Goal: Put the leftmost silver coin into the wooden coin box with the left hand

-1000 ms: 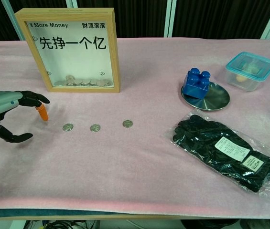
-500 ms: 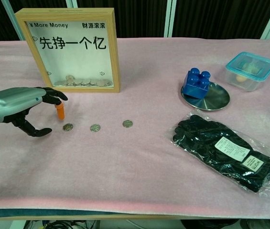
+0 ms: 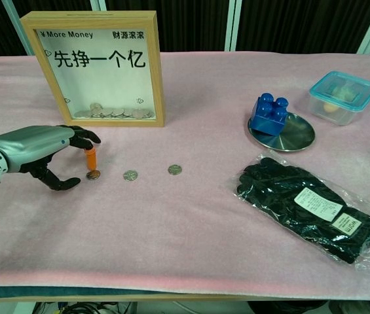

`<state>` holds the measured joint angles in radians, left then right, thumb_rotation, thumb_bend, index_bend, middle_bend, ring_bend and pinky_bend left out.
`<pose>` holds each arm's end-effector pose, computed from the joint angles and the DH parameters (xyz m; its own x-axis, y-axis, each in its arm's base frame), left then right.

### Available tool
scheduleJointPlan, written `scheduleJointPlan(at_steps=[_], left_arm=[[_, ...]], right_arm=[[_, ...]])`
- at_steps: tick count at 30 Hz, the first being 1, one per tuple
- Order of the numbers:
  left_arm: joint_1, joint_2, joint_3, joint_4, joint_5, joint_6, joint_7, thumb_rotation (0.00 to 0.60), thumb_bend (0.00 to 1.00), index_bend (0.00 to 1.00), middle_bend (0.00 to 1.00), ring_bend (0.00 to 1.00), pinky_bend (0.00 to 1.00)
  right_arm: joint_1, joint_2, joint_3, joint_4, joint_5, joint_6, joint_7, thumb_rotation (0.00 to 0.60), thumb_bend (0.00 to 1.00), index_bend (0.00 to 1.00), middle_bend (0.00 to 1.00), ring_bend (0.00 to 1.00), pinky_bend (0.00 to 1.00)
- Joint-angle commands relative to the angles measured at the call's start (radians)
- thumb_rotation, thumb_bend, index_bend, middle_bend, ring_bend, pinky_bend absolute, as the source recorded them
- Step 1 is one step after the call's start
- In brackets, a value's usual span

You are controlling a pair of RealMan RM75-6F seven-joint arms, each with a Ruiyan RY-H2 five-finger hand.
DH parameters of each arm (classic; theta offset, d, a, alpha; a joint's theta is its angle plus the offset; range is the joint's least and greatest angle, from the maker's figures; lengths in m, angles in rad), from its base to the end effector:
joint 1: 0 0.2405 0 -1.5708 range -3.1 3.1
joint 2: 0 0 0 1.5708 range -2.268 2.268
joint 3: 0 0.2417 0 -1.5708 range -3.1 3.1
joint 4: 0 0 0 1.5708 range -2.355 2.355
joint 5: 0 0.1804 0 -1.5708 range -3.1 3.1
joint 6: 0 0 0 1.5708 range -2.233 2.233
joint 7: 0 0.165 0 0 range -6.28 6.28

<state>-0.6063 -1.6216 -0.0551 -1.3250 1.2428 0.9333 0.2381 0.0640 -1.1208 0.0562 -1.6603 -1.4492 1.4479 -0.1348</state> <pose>-0.1979 0.3072 -0.0295 0.4840 0.3718 0.7921 0.8632 -0.3516 -0.3624 -0.2912 -0.1926 0.1734 0.4648 -0.0514 0.8839 -0.8828 0.0498 0.4672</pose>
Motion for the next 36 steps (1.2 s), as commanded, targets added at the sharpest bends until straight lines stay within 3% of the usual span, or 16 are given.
scheduleJointPlan(at_steps=[1,36], left_arm=[[-0.001,-0.003,0.0,0.003,0.005,0.001,-0.003,0.6,0.4,0.43,0.11,0.0,0.01],[-0.006,-0.016,0.003,0.023,0.015,-0.007,0.02,0.6,0.4,0.44,0.11,0.0,0.0]], right_arm=[[0.0,0.0,0.0,0.0,-0.001,0.001,0.0,0.6,0.21,0.15,0.06,0.16,0.18],[0.001,0.001,0.002,0.001,0.001,0.0,0.003,0.6,0.21,0.15,0.06,0.16,0.18]])
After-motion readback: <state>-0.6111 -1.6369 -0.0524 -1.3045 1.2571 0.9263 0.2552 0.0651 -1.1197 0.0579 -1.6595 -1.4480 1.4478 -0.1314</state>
